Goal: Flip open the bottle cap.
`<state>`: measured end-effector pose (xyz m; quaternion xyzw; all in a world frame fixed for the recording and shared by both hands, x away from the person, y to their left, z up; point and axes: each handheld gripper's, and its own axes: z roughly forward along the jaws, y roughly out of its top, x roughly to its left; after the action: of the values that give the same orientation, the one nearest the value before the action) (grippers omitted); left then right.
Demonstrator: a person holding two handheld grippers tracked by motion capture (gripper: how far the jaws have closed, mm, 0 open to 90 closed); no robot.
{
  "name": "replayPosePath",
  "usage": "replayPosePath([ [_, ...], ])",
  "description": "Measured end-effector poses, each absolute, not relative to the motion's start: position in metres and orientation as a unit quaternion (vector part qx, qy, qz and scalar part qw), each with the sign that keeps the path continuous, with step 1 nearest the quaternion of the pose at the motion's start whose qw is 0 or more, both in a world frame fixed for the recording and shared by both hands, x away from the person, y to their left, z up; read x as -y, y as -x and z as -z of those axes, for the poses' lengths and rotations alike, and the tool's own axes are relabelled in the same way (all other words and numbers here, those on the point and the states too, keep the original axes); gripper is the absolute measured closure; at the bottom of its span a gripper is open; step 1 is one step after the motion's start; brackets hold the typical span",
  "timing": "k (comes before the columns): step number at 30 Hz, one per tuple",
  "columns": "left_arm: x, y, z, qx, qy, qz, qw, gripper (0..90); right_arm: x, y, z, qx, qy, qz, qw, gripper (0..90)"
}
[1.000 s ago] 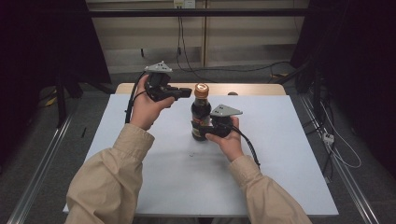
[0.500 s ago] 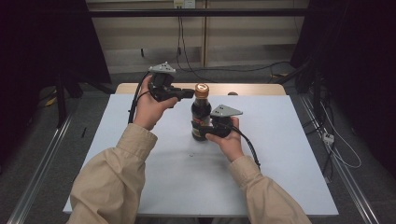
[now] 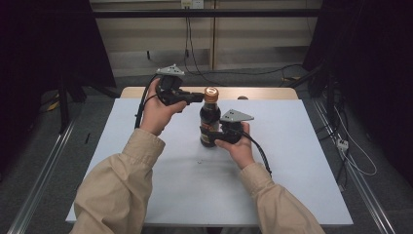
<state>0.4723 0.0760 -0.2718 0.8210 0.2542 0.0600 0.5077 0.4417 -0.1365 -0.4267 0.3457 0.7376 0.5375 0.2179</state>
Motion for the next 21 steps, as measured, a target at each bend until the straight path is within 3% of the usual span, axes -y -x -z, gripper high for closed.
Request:
replayPosePath([
  [21,-0.0731,-0.4729,0.2681,-0.25,-0.819,-0.061,0.513,90.0,0.137,-0.4421,0.4271,-0.736,-0.348,-0.54,0.215,30.6],
])
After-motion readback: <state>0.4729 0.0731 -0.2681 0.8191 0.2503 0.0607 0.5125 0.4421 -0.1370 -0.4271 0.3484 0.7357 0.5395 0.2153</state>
